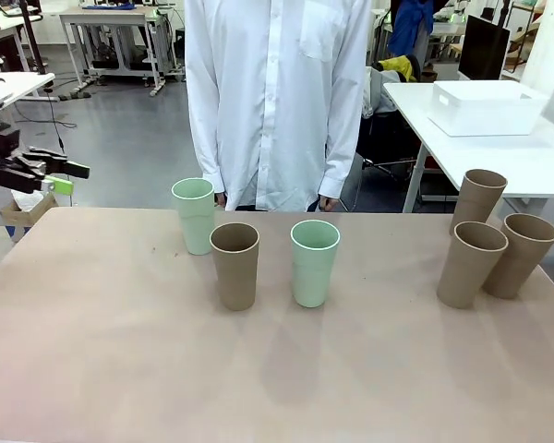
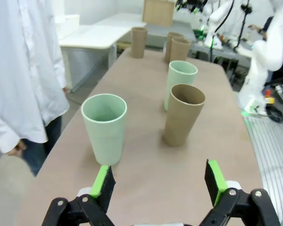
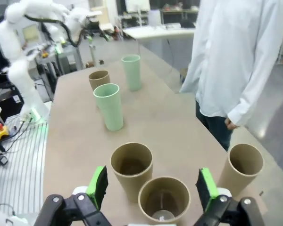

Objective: Stack the cups and store them in the basket.
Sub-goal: Pick up two Reusable plastic cups , one in each hand.

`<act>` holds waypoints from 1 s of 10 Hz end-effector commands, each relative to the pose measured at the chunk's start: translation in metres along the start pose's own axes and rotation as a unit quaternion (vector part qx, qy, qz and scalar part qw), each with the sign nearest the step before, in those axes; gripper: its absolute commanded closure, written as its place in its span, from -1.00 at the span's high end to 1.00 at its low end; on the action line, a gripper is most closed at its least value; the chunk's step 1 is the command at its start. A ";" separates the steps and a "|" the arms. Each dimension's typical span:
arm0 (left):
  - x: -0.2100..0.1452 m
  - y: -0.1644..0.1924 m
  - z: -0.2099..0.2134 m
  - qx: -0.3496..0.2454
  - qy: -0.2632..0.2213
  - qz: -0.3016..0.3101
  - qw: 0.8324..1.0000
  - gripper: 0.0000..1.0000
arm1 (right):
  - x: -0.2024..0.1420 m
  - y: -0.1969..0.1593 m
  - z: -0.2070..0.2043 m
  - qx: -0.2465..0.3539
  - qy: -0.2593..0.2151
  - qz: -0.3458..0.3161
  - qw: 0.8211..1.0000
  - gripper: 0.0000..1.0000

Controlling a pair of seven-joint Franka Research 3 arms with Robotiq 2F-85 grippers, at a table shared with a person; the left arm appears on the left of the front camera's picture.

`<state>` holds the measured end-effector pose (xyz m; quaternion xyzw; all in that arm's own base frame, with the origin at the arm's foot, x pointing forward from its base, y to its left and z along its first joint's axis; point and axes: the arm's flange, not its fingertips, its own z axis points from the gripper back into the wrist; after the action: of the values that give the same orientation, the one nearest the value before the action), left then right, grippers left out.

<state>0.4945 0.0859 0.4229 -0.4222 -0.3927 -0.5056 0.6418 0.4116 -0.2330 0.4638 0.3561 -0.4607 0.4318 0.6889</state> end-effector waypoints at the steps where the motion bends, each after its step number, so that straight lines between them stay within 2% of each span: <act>1: -0.010 0.025 0.002 -0.025 -0.052 -0.015 0.998 1.00 | -0.031 -0.041 0.016 0.033 -0.029 0.016 0.999 1.00; 4: -0.040 0.060 -0.030 -0.033 -0.085 -0.041 0.995 1.00 | -0.102 -0.071 0.017 0.042 -0.065 0.009 0.997 1.00; 6: -0.054 0.074 -0.057 -0.029 -0.110 -0.042 0.993 1.00 | -0.138 -0.080 -0.001 0.040 -0.062 0.011 0.997 1.00; 8: -0.065 0.081 -0.072 -0.049 -0.100 -0.038 0.993 1.00 | -0.157 -0.082 -0.016 0.025 -0.084 0.014 0.996 1.00; 9: -0.068 0.081 -0.073 -0.067 -0.091 0.007 0.994 1.00 | -0.151 -0.076 -0.005 0.047 -0.056 -0.008 0.997 1.00; 10: -0.067 0.077 -0.074 -0.044 -0.095 -0.032 0.994 1.00 | -0.151 -0.076 -0.005 0.047 -0.056 -0.008 0.997 1.00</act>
<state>0.5654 0.0449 0.3161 -0.4940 -0.4322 -0.4940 0.5702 0.4567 -0.2937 0.3007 0.4179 -0.4796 0.4240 0.6447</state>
